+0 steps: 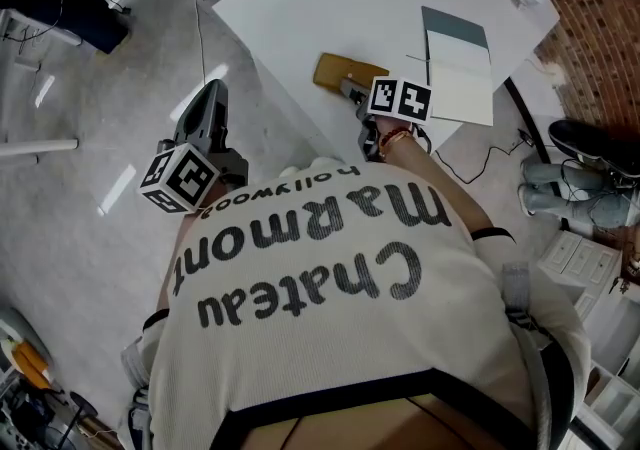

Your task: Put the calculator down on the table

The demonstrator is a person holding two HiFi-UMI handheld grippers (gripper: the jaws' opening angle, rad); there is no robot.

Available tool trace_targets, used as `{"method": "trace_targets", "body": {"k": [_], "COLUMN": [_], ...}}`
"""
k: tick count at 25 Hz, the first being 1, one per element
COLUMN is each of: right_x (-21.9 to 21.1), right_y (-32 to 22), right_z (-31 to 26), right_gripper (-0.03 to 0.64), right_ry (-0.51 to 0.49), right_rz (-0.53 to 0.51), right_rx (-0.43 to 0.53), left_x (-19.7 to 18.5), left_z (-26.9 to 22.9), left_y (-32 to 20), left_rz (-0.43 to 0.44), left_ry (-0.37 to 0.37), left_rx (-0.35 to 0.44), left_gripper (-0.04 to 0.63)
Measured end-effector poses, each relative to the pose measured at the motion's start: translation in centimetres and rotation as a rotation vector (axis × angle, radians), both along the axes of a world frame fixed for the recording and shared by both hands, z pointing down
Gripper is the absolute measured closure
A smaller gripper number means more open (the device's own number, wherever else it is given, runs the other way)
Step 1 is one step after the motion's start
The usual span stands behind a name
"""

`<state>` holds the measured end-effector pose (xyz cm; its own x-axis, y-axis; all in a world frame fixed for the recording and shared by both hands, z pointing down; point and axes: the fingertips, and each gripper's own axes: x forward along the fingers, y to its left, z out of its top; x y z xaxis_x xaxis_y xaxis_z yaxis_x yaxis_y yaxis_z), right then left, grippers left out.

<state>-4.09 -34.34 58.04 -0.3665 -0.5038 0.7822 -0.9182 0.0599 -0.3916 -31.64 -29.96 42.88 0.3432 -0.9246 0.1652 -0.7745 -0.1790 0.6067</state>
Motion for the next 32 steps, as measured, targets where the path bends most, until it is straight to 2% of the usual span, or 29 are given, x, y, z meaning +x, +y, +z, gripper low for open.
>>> {"method": "trace_targets", "body": {"k": [18, 20, 23, 32], "right_x": [-0.02, 0.03, 0.28, 0.37], "right_y": [0.48, 0.44, 0.46, 0.63], "right_z": [0.34, 0.40, 0.45, 0.47], "right_gripper": [0.199, 0.201, 0.253, 0.250], "right_ry": [0.080, 0.093, 0.131, 0.140], "right_rz": [0.022, 0.024, 0.020, 0.029], "right_rx": [0.009, 0.018, 0.034, 0.049], "left_x": [-0.12, -0.26, -0.38, -0.50], "left_z": [0.40, 0.46, 0.45, 0.53], "left_y": [0.18, 0.22, 0.25, 0.70], "left_rz": [-0.006, -0.007, -0.008, -0.011], "left_ry": [0.015, 0.016, 0.018, 0.024], "left_rx": [-0.003, -0.004, -0.004, -0.003], "left_gripper": [0.594, 0.594, 0.594, 0.594]}}
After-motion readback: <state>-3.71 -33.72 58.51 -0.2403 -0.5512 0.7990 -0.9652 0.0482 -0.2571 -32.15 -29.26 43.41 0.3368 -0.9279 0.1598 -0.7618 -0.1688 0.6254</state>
